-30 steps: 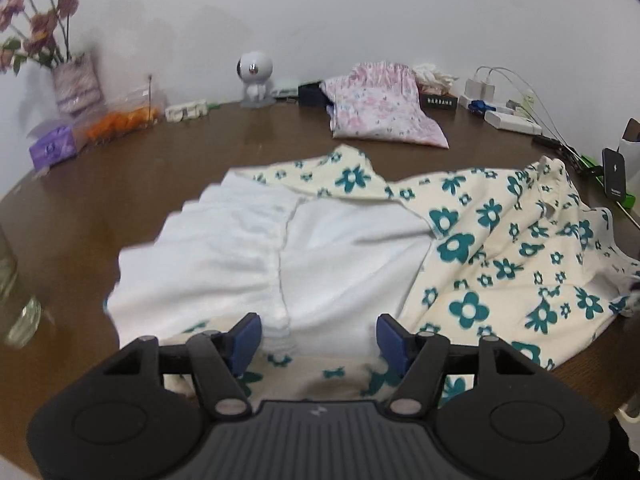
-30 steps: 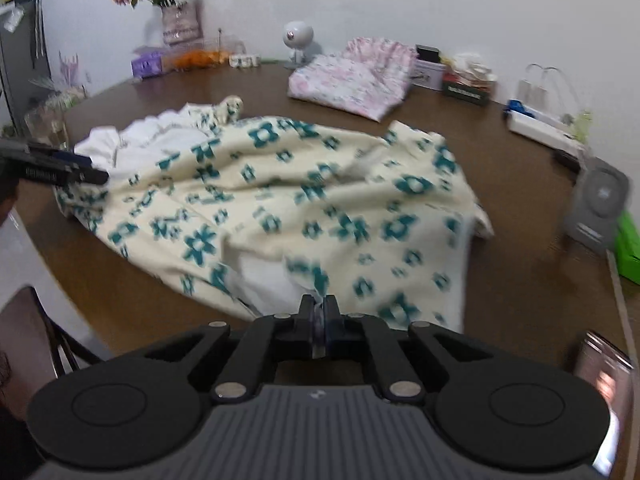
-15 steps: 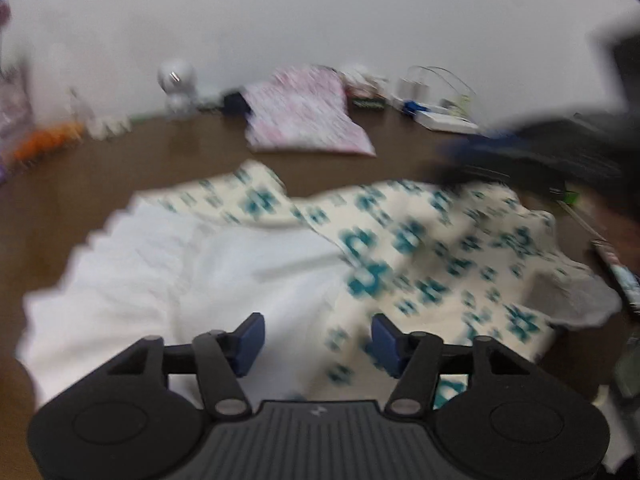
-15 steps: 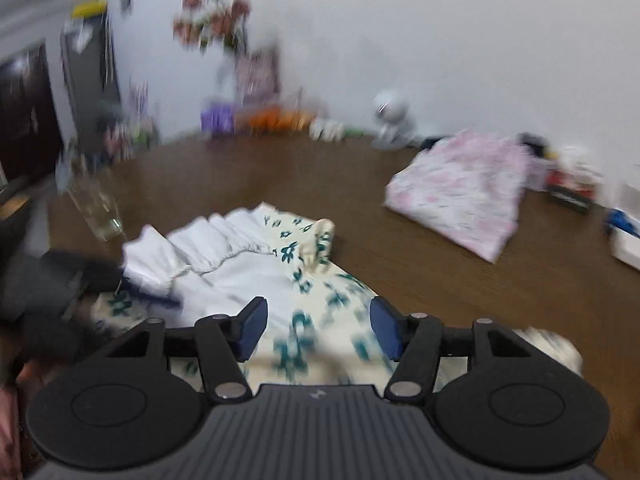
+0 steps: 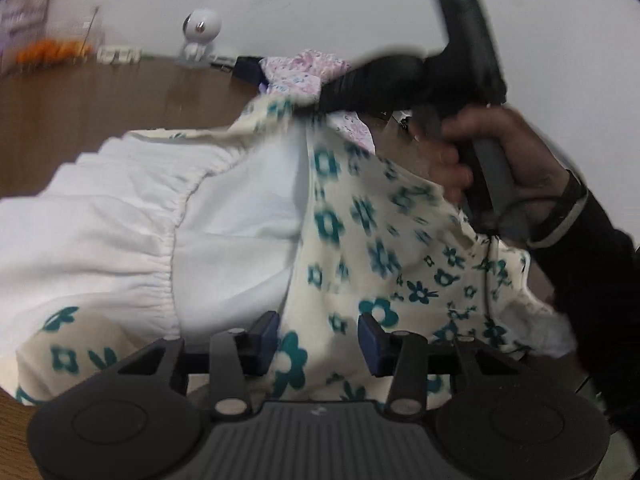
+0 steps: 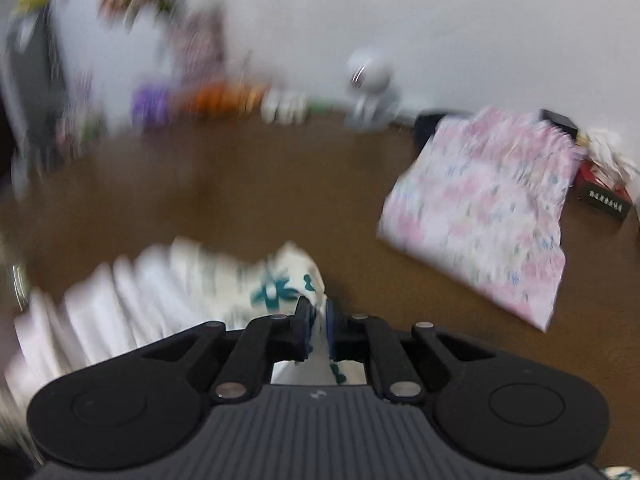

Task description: Fold clothes

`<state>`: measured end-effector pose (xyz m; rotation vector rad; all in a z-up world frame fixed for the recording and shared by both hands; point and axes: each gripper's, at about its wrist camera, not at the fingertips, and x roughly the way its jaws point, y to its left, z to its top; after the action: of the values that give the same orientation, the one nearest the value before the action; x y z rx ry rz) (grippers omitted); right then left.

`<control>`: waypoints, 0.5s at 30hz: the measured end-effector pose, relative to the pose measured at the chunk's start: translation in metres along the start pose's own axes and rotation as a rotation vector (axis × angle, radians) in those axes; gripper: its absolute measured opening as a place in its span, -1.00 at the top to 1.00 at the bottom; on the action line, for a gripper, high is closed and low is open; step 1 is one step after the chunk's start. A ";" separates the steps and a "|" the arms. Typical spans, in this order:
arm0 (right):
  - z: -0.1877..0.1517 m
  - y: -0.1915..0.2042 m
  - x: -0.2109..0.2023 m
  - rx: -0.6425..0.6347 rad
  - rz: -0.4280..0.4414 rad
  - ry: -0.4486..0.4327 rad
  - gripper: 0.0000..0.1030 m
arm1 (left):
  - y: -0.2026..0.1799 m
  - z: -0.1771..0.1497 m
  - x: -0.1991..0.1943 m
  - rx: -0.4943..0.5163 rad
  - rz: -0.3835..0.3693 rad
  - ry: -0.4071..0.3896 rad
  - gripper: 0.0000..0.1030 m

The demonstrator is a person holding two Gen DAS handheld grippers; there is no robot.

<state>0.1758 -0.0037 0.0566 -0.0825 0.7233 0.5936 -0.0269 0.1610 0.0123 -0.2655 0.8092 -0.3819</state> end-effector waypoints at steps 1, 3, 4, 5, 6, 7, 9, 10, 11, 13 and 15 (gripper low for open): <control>0.006 -0.004 -0.001 0.054 0.022 -0.035 0.83 | 0.001 0.001 0.001 -0.006 -0.001 0.002 0.19; 0.007 0.003 0.018 0.031 0.012 -0.009 0.57 | 0.000 0.002 0.001 -0.004 0.021 0.004 0.40; 0.007 0.006 0.027 0.016 0.008 0.005 0.17 | 0.000 0.003 0.000 -0.002 0.029 0.001 0.80; 0.004 0.009 0.029 -0.024 0.009 0.032 0.09 | -0.001 0.002 -0.003 0.003 0.026 -0.010 0.96; 0.000 0.012 0.031 -0.065 0.010 0.059 0.10 | -0.001 0.000 -0.008 0.008 0.016 -0.028 0.91; -0.003 0.014 0.032 -0.101 0.010 0.080 0.10 | -0.002 -0.002 -0.013 0.012 0.005 -0.049 0.92; -0.006 0.005 -0.003 -0.092 0.004 0.014 0.04 | -0.002 -0.005 -0.029 0.011 -0.012 -0.094 0.92; -0.007 0.000 -0.021 -0.088 0.000 -0.018 -0.05 | -0.001 -0.005 -0.035 0.009 -0.021 -0.108 0.92; -0.012 -0.005 -0.042 -0.093 -0.012 -0.032 -0.17 | 0.000 -0.006 -0.039 0.006 -0.030 -0.116 0.92; -0.027 -0.013 -0.084 -0.105 -0.048 -0.043 -0.23 | 0.003 -0.008 -0.041 0.000 -0.024 -0.113 0.68; -0.059 -0.018 -0.122 -0.117 -0.077 -0.017 -0.23 | 0.003 -0.007 -0.035 0.004 -0.010 -0.107 0.36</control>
<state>0.0777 -0.0933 0.0881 -0.2127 0.6656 0.5621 -0.0534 0.1782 0.0290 -0.2840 0.7021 -0.3758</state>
